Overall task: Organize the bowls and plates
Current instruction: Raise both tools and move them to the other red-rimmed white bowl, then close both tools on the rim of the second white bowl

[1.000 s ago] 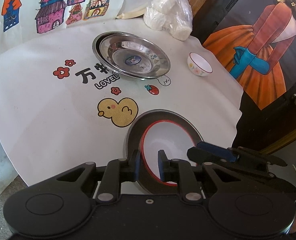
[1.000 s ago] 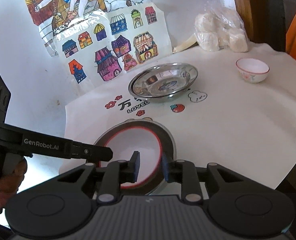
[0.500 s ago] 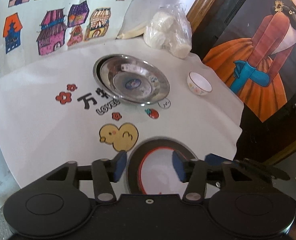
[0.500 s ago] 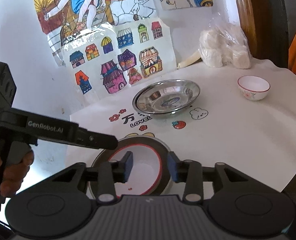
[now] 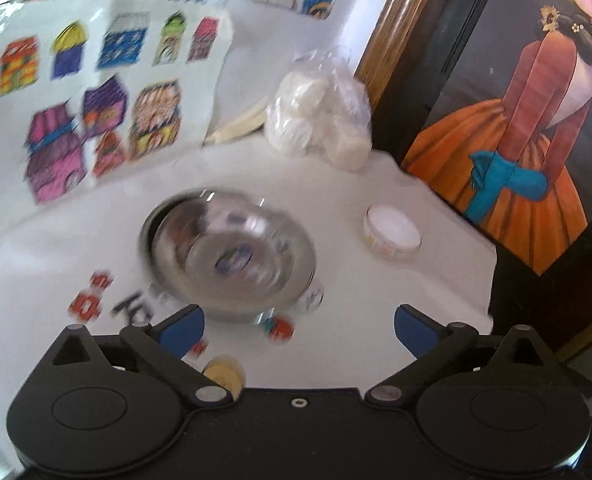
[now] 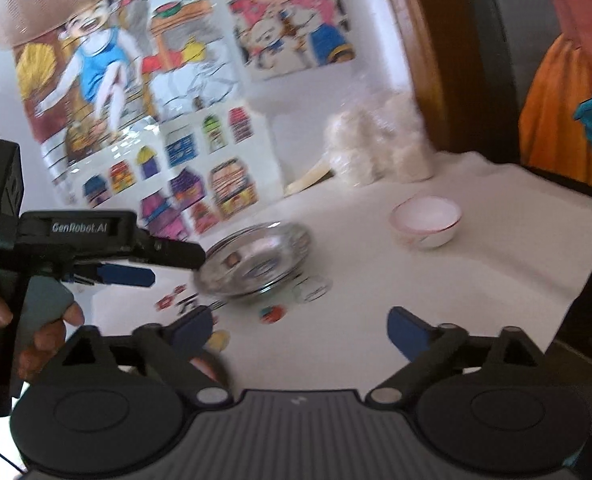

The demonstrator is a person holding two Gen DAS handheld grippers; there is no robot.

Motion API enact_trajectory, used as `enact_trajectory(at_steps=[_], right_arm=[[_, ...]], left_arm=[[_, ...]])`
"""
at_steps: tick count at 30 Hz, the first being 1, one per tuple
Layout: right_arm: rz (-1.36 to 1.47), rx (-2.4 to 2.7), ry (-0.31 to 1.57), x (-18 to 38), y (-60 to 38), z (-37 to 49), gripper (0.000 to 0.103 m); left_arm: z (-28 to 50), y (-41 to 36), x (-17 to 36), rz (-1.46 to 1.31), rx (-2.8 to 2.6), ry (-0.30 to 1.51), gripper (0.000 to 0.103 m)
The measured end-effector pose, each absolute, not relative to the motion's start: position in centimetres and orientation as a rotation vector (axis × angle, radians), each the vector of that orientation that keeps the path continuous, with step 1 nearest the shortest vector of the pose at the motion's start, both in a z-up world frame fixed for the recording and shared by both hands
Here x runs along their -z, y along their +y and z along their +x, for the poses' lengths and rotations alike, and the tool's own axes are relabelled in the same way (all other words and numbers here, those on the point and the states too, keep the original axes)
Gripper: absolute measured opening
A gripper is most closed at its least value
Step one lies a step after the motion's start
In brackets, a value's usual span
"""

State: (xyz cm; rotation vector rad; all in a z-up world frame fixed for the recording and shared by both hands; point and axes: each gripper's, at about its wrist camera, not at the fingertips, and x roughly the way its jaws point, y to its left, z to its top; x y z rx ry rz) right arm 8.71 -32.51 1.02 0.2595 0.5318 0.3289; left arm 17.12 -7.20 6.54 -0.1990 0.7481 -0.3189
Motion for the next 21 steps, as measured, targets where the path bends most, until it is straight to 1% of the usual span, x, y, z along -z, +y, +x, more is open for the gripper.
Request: enact_trajectory(at_steps=[2,10,17,21], right_arm=[[0.252,-0.303,0.517,-0.8,-33.4,9.3,0.103],[0.274,-0.172,0.494,0.8,-37.5,12.9,0.103],[0.3,0.023,0.505,2.7,-40.6,17.9,0.103],[0.337,0.047,0.506,3.7,-41.7,20.8,0.103]], left_arm=[[18.3,-8.6,-6.6,-0.202,0.337,0.736,0.102],[24.4,-13.7,-5.9,-0.205,0.397,0.679,0.102],[31.7,-17.8,-4.0,-0.171,0.416,0.803,0.102],[34.6,-19.4,-2.4,-0.153,0.43,0.84,0.102]])
